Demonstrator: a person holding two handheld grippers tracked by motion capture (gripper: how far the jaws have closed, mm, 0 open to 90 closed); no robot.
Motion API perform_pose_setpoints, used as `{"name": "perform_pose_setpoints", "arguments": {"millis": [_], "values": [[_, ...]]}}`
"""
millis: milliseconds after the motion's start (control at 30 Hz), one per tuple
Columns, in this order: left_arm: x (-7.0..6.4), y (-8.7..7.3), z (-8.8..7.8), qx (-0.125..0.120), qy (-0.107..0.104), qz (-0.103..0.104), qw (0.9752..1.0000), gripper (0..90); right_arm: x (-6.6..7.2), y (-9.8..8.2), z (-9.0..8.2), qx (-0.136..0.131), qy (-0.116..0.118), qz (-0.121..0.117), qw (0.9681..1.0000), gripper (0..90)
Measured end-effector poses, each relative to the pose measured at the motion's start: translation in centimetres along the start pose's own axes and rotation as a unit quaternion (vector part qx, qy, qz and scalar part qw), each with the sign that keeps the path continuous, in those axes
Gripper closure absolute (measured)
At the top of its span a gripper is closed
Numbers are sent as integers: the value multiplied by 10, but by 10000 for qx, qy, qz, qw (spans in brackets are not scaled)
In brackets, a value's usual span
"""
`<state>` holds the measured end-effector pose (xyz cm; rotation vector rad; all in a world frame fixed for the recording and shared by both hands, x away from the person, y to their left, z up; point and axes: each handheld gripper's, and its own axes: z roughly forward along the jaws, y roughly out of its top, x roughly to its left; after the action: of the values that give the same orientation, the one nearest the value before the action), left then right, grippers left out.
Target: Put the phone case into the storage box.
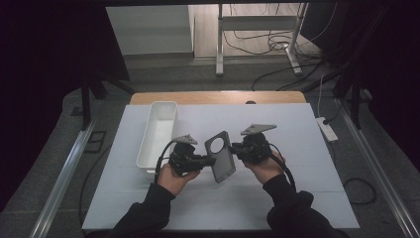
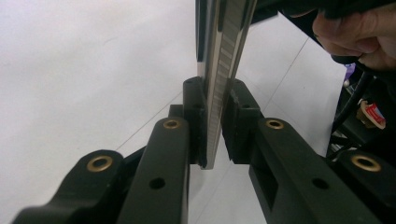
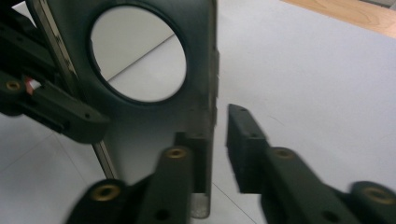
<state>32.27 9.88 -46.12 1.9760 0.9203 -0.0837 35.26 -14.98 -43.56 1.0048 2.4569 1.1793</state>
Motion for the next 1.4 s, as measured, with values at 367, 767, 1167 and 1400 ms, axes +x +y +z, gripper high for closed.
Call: {"name": "perform_pose_setpoints", "arguments": {"millis": [367, 767, 1167, 1400], "values": [[5, 2, -18, -20, -113, 318, 9994, 802, -10, -2, -12, -165, 645, -42, 9978, 212], [0, 3, -23, 14, -407, 643, 9971, 801, -7, -3, -12, -139, 983, -180, 9949, 169], [-6, 4, -13, 149, -546, 801, 9952, 801, 2, -3, -3, 31, 1508, -539, 9871, 572], [-2, 3, -13, 213, -159, 751, 9968, 800, -2, -5, -9, 187, 1720, -817, 9815, 803]]}}
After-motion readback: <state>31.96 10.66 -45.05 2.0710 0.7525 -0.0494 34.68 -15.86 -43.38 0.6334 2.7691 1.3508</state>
